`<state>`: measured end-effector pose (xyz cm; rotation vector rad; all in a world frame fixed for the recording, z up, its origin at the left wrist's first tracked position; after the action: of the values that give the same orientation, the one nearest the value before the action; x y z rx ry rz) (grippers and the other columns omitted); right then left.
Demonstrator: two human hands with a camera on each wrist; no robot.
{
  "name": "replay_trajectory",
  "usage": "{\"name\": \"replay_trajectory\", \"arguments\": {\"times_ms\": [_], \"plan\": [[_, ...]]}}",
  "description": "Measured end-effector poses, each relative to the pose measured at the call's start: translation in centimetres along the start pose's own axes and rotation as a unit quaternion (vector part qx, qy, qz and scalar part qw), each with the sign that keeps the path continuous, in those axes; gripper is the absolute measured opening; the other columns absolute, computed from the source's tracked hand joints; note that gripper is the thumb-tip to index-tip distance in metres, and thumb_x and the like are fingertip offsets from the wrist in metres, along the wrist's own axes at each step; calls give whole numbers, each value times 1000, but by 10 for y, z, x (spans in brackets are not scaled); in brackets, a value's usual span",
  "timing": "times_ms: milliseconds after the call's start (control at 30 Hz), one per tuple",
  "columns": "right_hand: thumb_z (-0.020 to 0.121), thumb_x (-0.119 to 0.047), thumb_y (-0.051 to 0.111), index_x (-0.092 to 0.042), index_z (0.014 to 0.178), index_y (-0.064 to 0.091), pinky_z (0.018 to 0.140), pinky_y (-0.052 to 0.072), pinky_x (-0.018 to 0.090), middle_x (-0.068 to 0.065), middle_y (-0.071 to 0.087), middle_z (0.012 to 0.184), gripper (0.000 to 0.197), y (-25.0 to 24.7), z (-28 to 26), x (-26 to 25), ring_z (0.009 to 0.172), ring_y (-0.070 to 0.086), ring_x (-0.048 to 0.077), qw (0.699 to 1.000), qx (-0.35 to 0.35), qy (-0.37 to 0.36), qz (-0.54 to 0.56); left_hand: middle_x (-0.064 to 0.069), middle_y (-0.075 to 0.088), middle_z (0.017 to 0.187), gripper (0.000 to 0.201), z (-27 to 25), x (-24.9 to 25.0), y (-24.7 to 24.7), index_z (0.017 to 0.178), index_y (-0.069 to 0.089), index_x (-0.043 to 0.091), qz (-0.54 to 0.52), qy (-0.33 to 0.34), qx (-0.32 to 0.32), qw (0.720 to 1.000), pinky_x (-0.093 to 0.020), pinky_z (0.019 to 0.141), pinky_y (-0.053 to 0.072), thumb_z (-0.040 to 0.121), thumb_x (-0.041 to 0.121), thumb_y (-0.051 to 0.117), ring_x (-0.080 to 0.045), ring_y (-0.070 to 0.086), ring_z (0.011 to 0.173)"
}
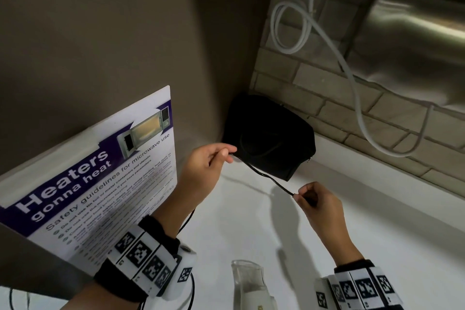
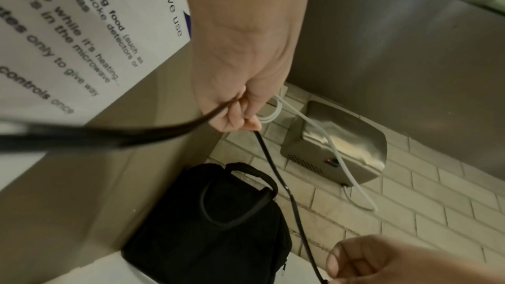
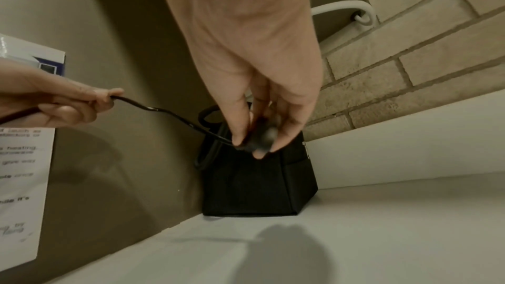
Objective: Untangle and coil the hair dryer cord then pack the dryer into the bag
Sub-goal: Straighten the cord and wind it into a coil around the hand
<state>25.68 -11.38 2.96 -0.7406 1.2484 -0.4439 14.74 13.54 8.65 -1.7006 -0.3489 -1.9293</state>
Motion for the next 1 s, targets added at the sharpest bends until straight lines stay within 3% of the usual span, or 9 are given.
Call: {"name": "replay_trajectory", "arguments": {"times_ms": [133, 333, 400, 467, 533, 633, 700, 767, 1000], "plan": [[81, -7, 67, -28, 86, 60, 62, 42, 16, 1, 65, 79, 22, 9, 1, 0, 73, 64, 15, 996, -83, 9, -40, 19, 70, 77, 30, 0, -1, 7, 88, 66, 39, 45, 45, -37, 997, -20, 57, 39, 96, 16, 49, -30, 57, 68], [92, -29, 59, -32, 102, 64, 82, 49, 21, -9, 62, 110, 12, 4, -4, -45, 99, 61, 1, 991, -98, -60, 65, 12, 71, 75, 27, -5, -7, 22, 89, 69, 33, 70, 60, -92, 992, -18, 50, 35, 95, 15, 50, -10, 40, 45], [95, -37, 49, -34, 114, 63, 91, 42, 12, -19, 59, 116, 24, 1, -11, -75, 109, 54, -6, 982, -112, -119, 95, 11, 73, 78, 26, -9, -6, 28, 90, 69, 31, 78, 60, -113, 989, -27, 56, 44, 95, 15, 50, -20, 54, 54], [95, -39, 41, -30, 114, 65, 89, 36, 4, -22, 62, 111, 31, 5, -18, -101, 108, 51, -12, 968, -160, -160, 111, 8, 73, 78, 25, -12, -1, 32, 90, 70, 29, 65, 66, -123, 988, -34, 71, 50, 94, 14, 50, -22, 65, 72], [95, -42, 38, -31, 92, 68, 80, 41, 10, -13, 69, 89, 32, 13, -24, -112, 92, 59, -5, 960, -198, -171, 101, 7, 71, 76, 24, -13, 5, 35, 90, 70, 25, 46, 79, -132, 987, -33, 76, 51, 92, 15, 49, -17, 66, 77], [99, -30, 44, -26, 74, 62, 63, 42, 11, -10, 61, 62, 31, 16, -20, -106, 64, 58, -1, 969, -166, -151, 100, 9, 67, 69, 23, -13, 3, 32, 94, 70, 29, 42, 83, -140, 986, -27, 60, 47, 92, 17, 50, -15, 60, 62], [100, -27, 44, -21, 73, 59, 58, 40, 9, -12, 58, 52, 32, 14, -13, -89, 60, 60, 0, 981, -125, -114, 92, 10, 61, 67, 26, -14, -6, 25, 103, 70, 27, 54, 77, -134, 987, -12, 52, 35, 95, 12, 50, -2, 49, 51], [100, -31, 42, -21, 72, 57, 56, 42, 13, -15, 57, 47, 33, 13, -6, -70, 63, 66, 10, 990, -94, -69, 83, 12, 58, 66, 27, -17, -17, 19, 107, 69, 24, 74, 74, -132, 986, -8, 52, 32, 96, 13, 47, -1, 46, 49], [100, -16, 39, -12, 75, 56, 76, 54, 38, 6, 60, 51, 31, -13, 11, 1, 53, 67, 14, 976, 15, 125, 176, 22, 56, 67, 32, -35, -54, -2, 87, 67, 36, 167, 30, -151, 974, -15, 53, 34, 85, 30, 35, -10, 48, 57]]}}
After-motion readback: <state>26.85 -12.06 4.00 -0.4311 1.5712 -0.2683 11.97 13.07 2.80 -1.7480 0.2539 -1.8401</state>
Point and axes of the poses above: each hand's wrist, its own z-axis towards the middle knuckle, its own y-axis out of the palm, x = y × z, the point moved 4 cm from there along z, towards the middle knuckle
